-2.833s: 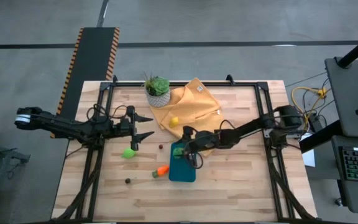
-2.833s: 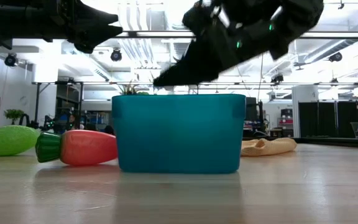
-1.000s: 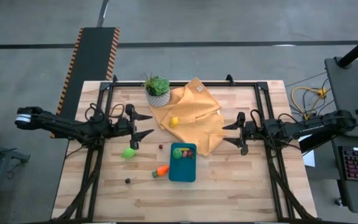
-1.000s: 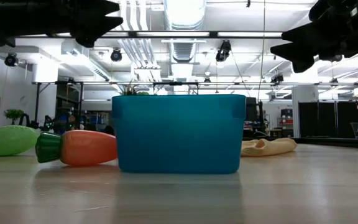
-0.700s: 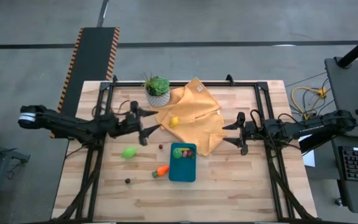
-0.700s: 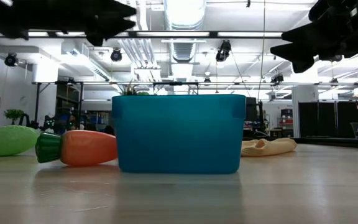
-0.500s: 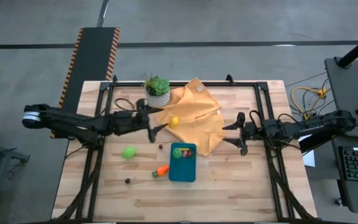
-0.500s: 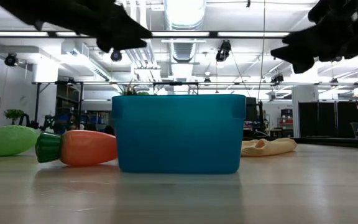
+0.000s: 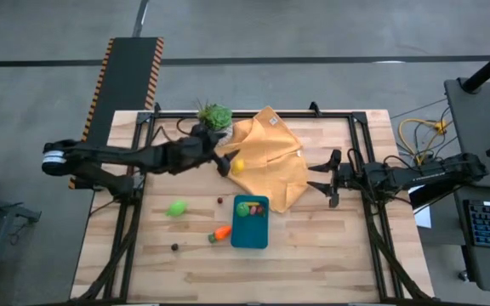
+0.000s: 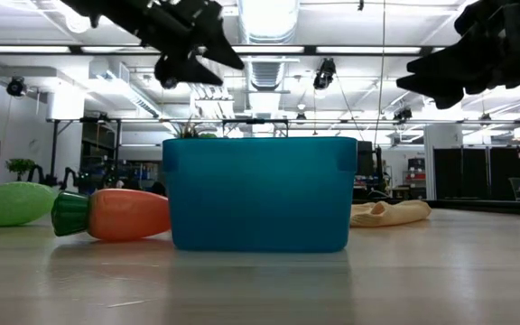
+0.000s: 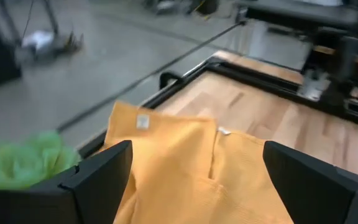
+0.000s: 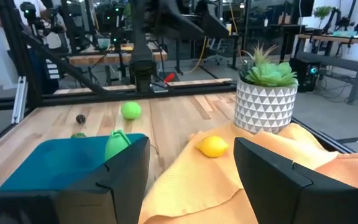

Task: Pick and placing Produce into tupperware
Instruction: Put the lemon into the bin

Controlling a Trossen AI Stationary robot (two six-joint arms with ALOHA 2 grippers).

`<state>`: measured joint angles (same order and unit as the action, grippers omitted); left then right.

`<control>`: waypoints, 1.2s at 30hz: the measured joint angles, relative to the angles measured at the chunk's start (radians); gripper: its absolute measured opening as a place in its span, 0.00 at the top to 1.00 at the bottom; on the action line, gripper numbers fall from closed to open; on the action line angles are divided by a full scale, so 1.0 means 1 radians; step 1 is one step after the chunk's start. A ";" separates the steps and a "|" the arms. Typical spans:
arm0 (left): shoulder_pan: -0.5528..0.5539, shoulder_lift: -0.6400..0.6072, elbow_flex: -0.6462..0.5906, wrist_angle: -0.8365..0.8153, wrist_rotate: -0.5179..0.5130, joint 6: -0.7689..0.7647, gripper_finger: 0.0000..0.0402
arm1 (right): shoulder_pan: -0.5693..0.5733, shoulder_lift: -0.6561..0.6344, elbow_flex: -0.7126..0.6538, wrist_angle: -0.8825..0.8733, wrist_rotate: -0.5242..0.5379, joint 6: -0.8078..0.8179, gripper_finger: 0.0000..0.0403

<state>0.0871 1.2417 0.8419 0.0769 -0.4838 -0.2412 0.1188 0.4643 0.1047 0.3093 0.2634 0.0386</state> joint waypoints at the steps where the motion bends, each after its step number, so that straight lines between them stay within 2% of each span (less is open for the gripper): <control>1: 0.008 0.013 0.014 -0.020 0.000 -0.025 0.13 | 0.000 0.000 0.000 0.000 0.000 0.000 0.44; 6: 0.024 0.106 0.114 -0.135 0.003 -0.192 0.13 | 0.000 0.000 0.000 0.000 0.000 -0.002 0.43; 15: 0.035 0.331 0.364 -0.479 0.003 -0.264 0.13 | 0.000 0.001 0.000 0.000 0.000 -0.003 0.44; 22: 0.037 0.435 0.456 -0.692 0.004 -0.399 0.13 | 0.000 0.001 0.000 -0.008 0.000 -0.002 0.44; 36: 0.037 0.539 0.464 -0.715 0.011 -0.543 0.13 | 0.000 0.001 0.000 -0.022 0.000 0.003 0.44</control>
<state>0.1246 1.7804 1.3056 -0.6380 -0.4725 -0.7846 0.1192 0.4652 0.1047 0.2874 0.2634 0.0414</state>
